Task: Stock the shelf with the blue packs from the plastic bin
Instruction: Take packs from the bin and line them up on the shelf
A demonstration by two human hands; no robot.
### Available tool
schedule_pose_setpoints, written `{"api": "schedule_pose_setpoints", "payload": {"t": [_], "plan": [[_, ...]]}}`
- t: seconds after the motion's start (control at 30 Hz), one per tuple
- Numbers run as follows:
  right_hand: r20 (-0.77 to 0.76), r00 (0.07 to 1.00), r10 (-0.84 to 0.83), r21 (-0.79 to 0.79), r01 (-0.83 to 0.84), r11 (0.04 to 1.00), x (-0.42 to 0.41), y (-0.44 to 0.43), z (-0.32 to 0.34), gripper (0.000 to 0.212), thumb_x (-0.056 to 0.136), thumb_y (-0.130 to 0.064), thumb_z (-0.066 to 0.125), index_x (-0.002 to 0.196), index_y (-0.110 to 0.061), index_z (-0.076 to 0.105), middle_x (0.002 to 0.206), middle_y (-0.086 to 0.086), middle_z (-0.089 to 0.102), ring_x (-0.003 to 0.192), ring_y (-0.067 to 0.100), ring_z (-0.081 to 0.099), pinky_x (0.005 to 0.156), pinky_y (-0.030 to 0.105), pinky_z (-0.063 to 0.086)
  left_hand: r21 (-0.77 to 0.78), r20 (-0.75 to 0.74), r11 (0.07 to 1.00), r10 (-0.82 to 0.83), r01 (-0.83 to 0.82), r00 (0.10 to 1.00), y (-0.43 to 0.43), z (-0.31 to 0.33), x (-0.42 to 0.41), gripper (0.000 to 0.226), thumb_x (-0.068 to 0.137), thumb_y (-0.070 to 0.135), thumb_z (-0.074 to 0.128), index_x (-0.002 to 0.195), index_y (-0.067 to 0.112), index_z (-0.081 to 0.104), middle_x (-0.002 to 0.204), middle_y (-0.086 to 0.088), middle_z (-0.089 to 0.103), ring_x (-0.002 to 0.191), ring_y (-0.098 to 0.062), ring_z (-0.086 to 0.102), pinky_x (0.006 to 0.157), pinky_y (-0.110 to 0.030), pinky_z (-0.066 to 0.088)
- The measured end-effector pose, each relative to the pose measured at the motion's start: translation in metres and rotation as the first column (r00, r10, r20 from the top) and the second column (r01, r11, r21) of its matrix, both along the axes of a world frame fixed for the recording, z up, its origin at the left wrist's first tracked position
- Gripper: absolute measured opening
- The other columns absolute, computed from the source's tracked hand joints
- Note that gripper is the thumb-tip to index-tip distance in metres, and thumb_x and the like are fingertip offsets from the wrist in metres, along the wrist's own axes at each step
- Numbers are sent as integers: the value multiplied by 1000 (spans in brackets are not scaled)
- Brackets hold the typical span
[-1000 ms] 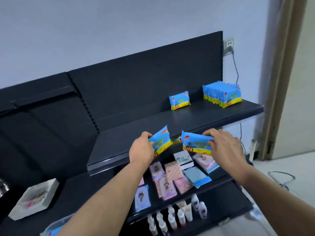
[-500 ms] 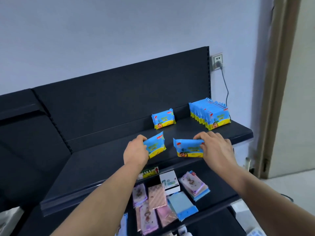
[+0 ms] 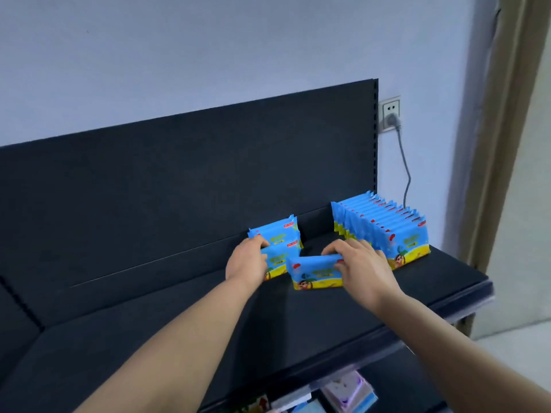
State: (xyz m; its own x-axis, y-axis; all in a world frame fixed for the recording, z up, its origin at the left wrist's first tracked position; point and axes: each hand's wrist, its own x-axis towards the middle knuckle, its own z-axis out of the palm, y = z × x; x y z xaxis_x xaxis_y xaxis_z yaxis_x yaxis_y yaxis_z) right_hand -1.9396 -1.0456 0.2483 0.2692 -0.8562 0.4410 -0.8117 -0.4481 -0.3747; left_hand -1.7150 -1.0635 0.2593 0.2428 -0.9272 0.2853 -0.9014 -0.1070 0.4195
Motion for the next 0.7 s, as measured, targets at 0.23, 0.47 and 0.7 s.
{"api": "schedule_pose_setpoints", "payload": {"t": [0.23,0.47,0.7], "plan": [[-38,999,34,72,-31,997,13,-37,2,26,95,-19,48,113,-39,50,107,-15,49,104,12,43,84,31,31,-30,72,999,24,-22,997,-47,-11,9,24,92,15,56,113,26,61,114,6,53,106,-14,47,75,-28,43],[-99,992,79,119,-67,991,10,-59,-4,28,95,-20,47,117,-38,48,110,-14,49,108,12,43,89,31,33,-93,169,993,93,-78,981,-66,-9,3,23,90,24,61,113,28,60,112,8,55,109,-14,43,78,-30,46],[-143,986,81,52,-74,996,10,-73,-7,33,94,-24,51,123,-40,46,115,-14,47,111,12,41,90,31,32,-128,203,977,196,-172,959,-73,-6,-1,30,87,30,66,114,25,53,116,5,51,109,-16,45,78,-28,45]]}}
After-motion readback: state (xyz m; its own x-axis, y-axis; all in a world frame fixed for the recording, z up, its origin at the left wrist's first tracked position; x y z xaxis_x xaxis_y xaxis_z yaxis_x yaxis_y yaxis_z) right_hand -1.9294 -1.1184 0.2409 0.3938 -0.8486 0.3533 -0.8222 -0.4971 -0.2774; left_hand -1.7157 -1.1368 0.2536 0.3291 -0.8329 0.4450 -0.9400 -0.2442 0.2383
